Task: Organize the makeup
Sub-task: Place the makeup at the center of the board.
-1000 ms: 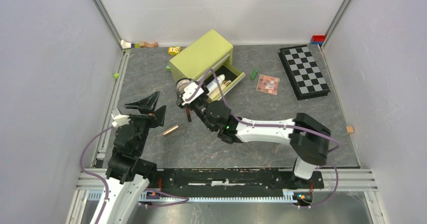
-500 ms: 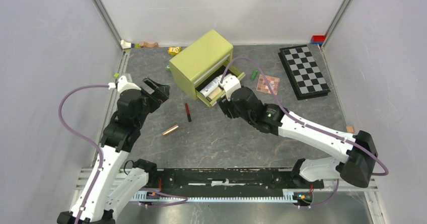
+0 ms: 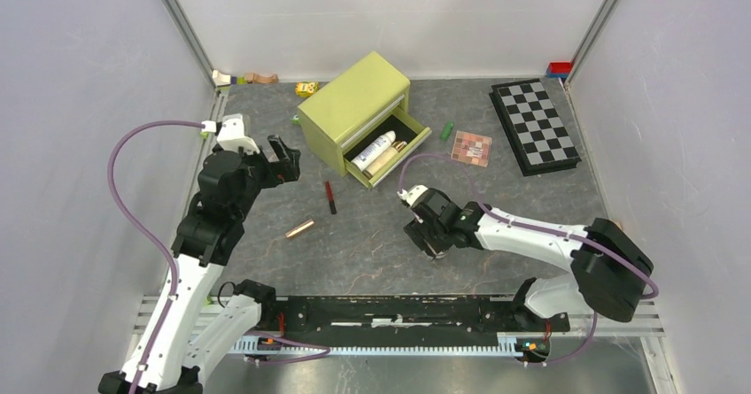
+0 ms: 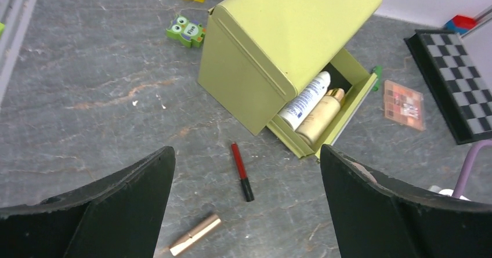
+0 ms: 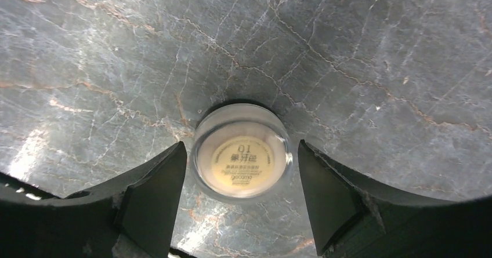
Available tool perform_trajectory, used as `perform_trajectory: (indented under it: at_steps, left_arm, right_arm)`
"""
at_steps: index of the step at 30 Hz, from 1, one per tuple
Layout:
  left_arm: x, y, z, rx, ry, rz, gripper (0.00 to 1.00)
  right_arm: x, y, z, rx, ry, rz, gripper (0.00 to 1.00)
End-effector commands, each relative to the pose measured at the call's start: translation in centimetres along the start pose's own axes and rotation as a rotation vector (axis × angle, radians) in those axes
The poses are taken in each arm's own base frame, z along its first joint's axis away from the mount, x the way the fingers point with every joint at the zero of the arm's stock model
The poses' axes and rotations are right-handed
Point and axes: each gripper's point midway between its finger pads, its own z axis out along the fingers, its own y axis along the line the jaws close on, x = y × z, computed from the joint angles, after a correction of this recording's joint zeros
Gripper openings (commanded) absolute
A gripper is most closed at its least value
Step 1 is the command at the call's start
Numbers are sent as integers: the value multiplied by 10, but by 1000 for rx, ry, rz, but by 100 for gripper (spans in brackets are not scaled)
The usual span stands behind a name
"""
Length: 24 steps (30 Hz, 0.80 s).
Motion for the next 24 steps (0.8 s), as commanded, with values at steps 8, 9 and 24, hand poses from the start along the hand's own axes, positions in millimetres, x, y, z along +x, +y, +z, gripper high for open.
perform_trajectory:
  at_steps: [8,9,24]
  left_arm:
    - [-11,10,8,-17,-70,193,100]
    - [-10,12,7,-20,-76,196,100]
    - [13,34,3,-80,-120,204,100]
  right_arm:
    - [-1,0,20,14,-92,83,98]
    - [-2,-2,17,25,-105,102,98]
    - [33,-25,15,120,-266,409,98]
